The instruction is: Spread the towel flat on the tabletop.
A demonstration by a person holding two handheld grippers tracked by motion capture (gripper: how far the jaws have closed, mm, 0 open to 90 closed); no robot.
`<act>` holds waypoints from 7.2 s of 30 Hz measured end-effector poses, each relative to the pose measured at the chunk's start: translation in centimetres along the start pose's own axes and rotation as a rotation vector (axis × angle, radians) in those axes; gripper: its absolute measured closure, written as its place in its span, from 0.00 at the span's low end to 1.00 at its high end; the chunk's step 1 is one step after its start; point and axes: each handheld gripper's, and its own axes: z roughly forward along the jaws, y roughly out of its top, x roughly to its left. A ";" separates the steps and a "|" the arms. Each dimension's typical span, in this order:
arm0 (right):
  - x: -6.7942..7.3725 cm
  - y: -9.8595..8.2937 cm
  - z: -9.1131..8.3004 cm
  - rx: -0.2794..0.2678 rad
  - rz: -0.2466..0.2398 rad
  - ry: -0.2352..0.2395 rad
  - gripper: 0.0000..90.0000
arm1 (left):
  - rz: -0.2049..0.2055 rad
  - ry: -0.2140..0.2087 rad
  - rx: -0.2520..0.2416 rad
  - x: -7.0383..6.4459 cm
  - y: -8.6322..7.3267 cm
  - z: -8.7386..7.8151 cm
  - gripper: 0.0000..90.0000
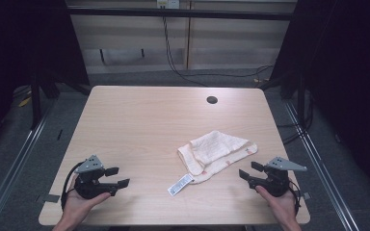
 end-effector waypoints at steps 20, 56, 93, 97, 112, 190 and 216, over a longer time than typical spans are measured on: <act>0.8 0.6 0.4 0.071 -0.029 0.155 0.51 | 0.004 -0.006 0.001 -0.3 -0.1 0.1 0.41; -0.1 8.9 3.8 0.099 -0.133 0.249 0.46 | 0.012 -0.012 0.015 -0.4 0.1 0.4 0.41; -2.0 4.8 11.5 0.329 -0.254 0.155 0.33 | 0.021 -0.025 0.013 -0.3 0.1 0.4 0.40; -1.4 4.7 11.4 0.340 -0.288 0.126 0.42 | 0.016 -0.023 0.010 -0.3 0.1 0.5 0.40; -0.1 4.6 11.8 0.290 -0.306 0.143 0.92 | 0.020 -0.027 0.020 -0.5 0.5 0.9 0.40; 4.6 3.8 6.6 0.207 -0.210 0.269 0.60 | 0.253 -0.261 0.145 -6.0 4.3 9.7 0.67; 3.9 3.3 6.6 0.251 -0.225 0.202 0.59 | 0.165 -0.234 0.048 -5.0 5.7 8.4 0.95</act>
